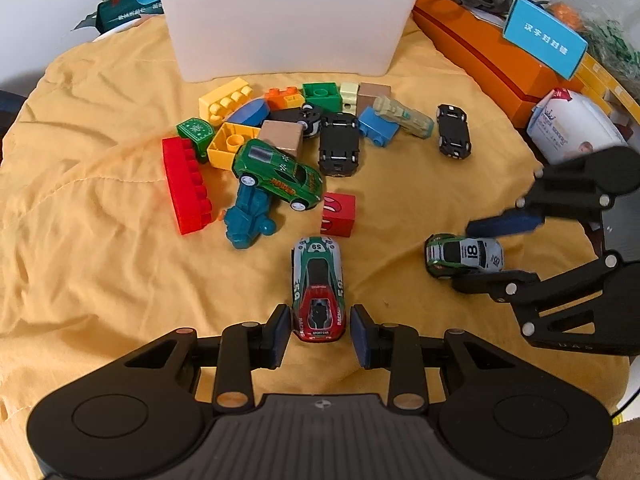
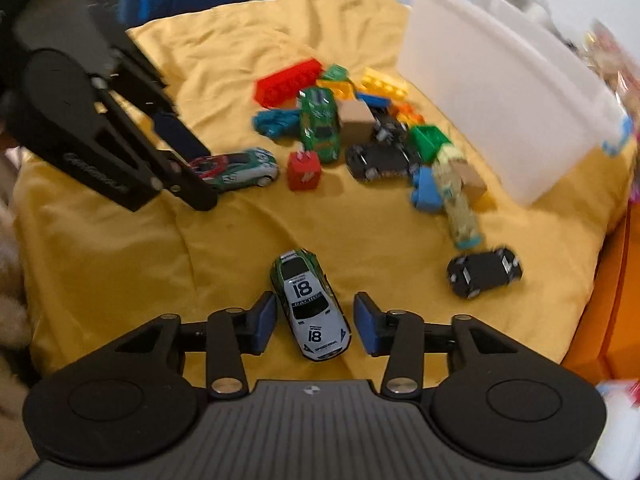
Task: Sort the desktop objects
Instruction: 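Grasp the red-green race car with left tool while right tool grasps white race car, then carry both cars over the white bin and open both tools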
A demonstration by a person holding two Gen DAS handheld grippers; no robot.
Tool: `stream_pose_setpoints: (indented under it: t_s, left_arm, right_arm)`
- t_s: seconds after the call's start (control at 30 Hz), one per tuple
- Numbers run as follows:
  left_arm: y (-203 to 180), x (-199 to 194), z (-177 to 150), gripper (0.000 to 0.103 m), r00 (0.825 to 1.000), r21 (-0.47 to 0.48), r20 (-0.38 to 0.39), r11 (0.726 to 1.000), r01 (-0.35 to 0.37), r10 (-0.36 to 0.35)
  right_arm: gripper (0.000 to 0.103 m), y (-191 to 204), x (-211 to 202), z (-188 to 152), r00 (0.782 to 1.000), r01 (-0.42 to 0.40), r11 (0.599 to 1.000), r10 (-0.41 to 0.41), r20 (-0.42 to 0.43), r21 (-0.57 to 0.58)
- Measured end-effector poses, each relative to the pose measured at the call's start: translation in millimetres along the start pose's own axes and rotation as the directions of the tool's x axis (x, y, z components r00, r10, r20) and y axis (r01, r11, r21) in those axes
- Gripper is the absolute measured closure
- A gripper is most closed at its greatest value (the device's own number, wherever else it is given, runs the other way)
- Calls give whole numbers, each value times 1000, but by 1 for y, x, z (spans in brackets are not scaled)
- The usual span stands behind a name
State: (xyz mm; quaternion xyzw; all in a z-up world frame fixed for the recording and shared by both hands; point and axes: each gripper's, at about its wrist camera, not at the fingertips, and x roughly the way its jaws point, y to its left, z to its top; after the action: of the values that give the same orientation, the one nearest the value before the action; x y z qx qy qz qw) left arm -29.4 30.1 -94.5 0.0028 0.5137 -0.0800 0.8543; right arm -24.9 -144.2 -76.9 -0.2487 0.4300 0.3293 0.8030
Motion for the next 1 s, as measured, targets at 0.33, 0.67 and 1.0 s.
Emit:
stream_pose_setpoints:
  t_s: [0.33,0.67,1.0]
  left_arm:
    - [2,1,3,62,1000,17,14,1000,-11,10]
    - [4,-6,1,71,999,46,37,999,19,-21]
    - [11,-52,33,70,987,63,159,998,13,-23]
  right_arm:
    - [51,-1,-8,-2,998,60,888,-56,-22,456]
    - [70,3,-5,-7,991,131,917,-130,-28,377]
    - [70,-18,-38,14,974,181,895,-219,48,408]
